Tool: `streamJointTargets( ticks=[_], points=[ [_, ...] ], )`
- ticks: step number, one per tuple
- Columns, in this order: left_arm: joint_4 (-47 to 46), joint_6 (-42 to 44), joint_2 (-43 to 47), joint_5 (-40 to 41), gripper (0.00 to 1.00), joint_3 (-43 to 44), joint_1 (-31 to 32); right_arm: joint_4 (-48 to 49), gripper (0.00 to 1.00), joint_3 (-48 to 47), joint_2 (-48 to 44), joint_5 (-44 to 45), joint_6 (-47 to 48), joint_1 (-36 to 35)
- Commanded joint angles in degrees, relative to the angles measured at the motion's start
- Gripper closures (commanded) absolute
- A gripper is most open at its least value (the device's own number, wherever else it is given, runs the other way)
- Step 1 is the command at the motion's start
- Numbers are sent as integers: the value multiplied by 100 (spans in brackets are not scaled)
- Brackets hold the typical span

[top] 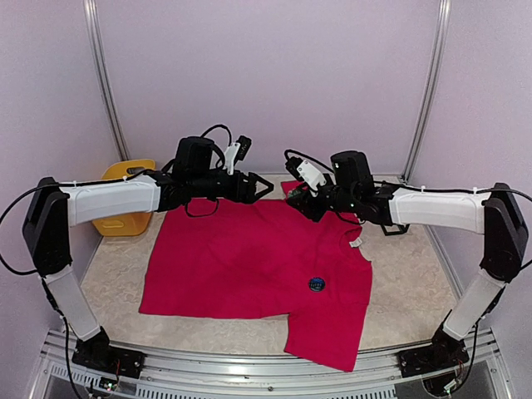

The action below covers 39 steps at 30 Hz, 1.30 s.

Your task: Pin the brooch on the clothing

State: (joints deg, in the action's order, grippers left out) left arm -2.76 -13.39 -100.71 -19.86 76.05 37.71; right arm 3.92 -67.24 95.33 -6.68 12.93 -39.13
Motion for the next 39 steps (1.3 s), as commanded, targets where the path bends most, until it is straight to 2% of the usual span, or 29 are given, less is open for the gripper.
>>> streamJointTargets(
  ticks=[1, 7, 10, 21, 29, 33, 38, 39],
  points=[
    [-831, -609, 69, -874, 21, -161, 51, 414, 64, 117, -216, 13, 6, -362],
    [-955, -757, -106, -1099, 23, -125, 145, 354, 64, 62, -109, 236, 25, -682],
    [-952, -819, -200, -1244, 27, -111, 149, 362, 64, 44, -118, 290, 123, -767],
    [-978, -1094, -377, -1309, 53, -130, 96, 60, 64, -215, -39, 353, 290, -802],
    [-834, -1206, -602, -1508, 53, -64, 61, -35, 64, -349, 64, 462, 327, -813],
    [-965, -1264, -649, -1734, 68, -49, 69, -23, 65, -358, 65, 453, 351, -814],
    [-1247, -1422, -690, -2232, 100, -107, 61, -23, 65, -389, 65, 492, 367, -816],
    [-1345, -1493, -703, -2355, 100, -134, 53, -23, 65, -397, 65, 500, 362, -815]
  ],
)
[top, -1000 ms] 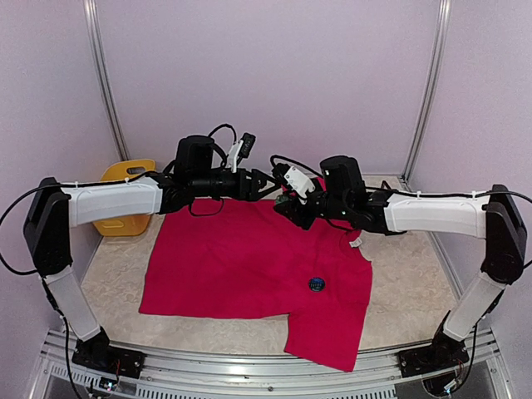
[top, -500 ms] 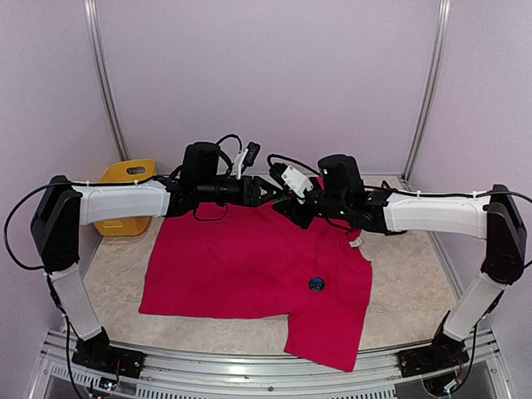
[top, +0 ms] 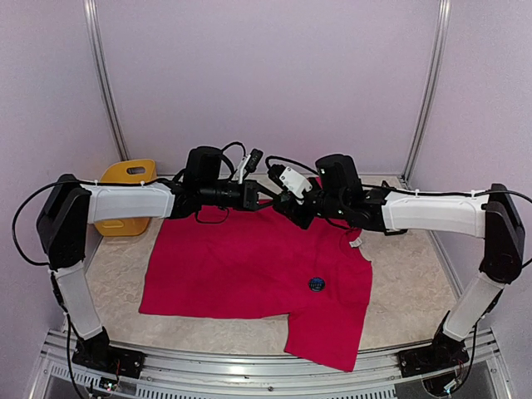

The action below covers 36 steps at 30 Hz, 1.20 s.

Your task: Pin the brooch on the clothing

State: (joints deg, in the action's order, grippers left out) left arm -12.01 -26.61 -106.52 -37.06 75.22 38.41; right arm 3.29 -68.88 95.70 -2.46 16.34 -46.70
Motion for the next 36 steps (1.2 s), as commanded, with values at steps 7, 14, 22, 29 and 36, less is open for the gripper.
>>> streamJointTargets(
  ticks=[7, 14, 22, 29, 36],
  points=[
    [-778, -334, -88, -759, 100, -266, -112, -74, 56, -304, -68, 199, 45, -59],
    [418, 2412, 519, 2027, 100, 117, 355, 29, 13, -326, -891, -48, -596, 201],
    [-2472, 7100, 1658, 5249, 100, -1625, 1666, 494, 7, 55, -1411, -3557, -3991, 1688],
    [-4927, 10277, 1364, 6036, 100, -2471, 2249, -239, 47, -176, -1103, -4001, -5603, 1717],
    [-6248, 11375, 831, 6351, 100, -2626, 2418, -1, 47, 309, -1334, -3948, -5871, 1408]
  ],
)
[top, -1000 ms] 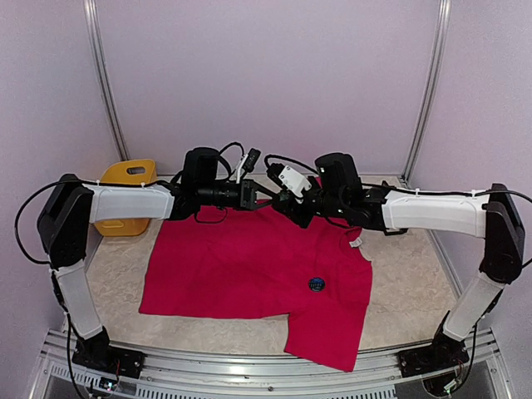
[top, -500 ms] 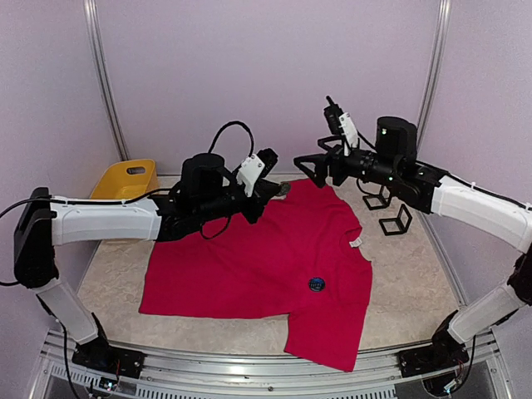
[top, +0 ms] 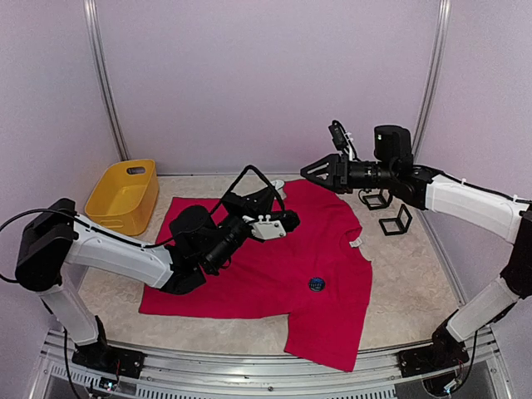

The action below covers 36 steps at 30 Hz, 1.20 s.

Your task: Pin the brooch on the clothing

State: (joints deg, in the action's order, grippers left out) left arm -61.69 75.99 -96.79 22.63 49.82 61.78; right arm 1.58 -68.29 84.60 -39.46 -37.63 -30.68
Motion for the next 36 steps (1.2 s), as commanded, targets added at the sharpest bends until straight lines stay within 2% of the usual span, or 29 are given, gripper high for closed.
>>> streamJointTargets(
  ticks=[1, 5, 7, 9, 12, 19, 25, 29, 36],
  points=[
    [-1413, 1200, -226, 389, 100, -113, 86, 231, 47, 261, -212, -262, -488, -243],
    [-2440, 2200, -724, 435, 100, -168, 147, 126, 47, 117, -85, -184, -332, -342],
    [-3339, 2784, -1079, 457, 100, -69, 200, 207, 52, 115, -54, -201, -353, -349],
    [-3678, 3193, -1434, 534, 100, 111, 243, 260, 55, 117, -14, -263, -373, -354],
    [-3676, 3229, -1603, 522, 100, 145, 280, 329, 56, 58, 40, -403, -382, -397],
    [-3627, 3179, -1620, 549, 100, 177, 316, -274, 54, -144, 278, -398, -130, -505],
    [-3604, 3175, -1632, 593, 100, 177, 331, -266, 54, -117, 323, -322, -92, -509],
    [-3597, 3153, -1645, 589, 100, 193, 334, 3, 66, -108, 603, -786, -324, -544],
    [-3534, 3073, -1633, 656, 100, 157, 339, 460, 79, -77, 701, -1082, -543, -556]
  ],
)
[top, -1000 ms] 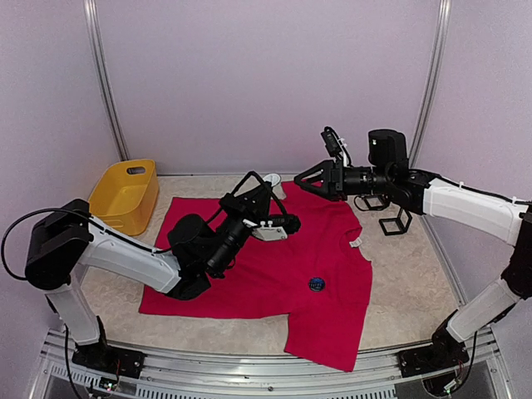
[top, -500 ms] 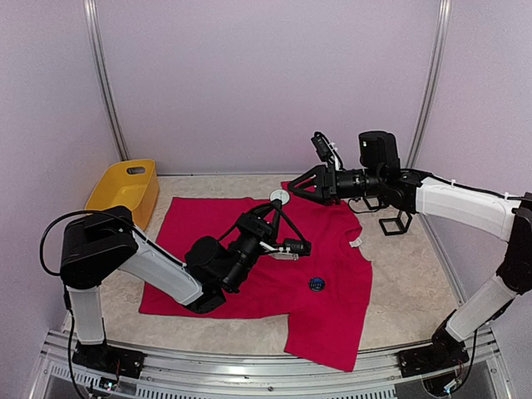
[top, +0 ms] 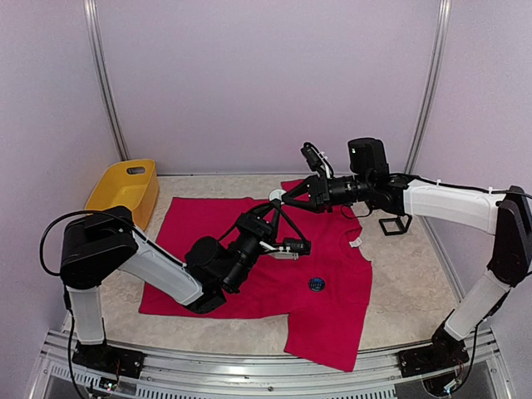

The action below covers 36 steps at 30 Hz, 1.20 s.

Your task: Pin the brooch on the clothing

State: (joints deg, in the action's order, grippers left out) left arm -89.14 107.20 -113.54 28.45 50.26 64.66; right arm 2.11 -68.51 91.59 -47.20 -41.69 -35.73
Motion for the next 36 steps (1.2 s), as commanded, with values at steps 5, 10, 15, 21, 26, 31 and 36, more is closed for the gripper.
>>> streamJointTargets(
  ticks=[5, 10, 15, 21, 26, 31, 36],
  points=[
    [-784, -69, 49, 81, 100, 75, 49, 298, 84, -123, 152, -341, -166, -61],
    [-789, -84, 65, 116, 100, 52, 59, 315, 100, -146, 132, -336, -124, -70],
    [-928, -583, 99, 254, 79, 65, 62, 194, 100, -101, -124, 127, 163, -69],
    [322, -2835, 727, 902, 25, -91, -130, 11, 100, -189, -676, 740, 970, -72],
    [5428, -6836, 2339, -1499, 24, 406, -751, 163, 100, -153, -1200, 782, 1595, -71],
    [7131, -9698, 3121, -6901, 41, 1287, -1890, 1093, 100, 255, -1842, 128, 2056, -190],
    [7162, -11180, 3096, -7352, 34, 1947, -2066, 1193, 100, 316, -2108, 243, 2693, -520]
  ],
)
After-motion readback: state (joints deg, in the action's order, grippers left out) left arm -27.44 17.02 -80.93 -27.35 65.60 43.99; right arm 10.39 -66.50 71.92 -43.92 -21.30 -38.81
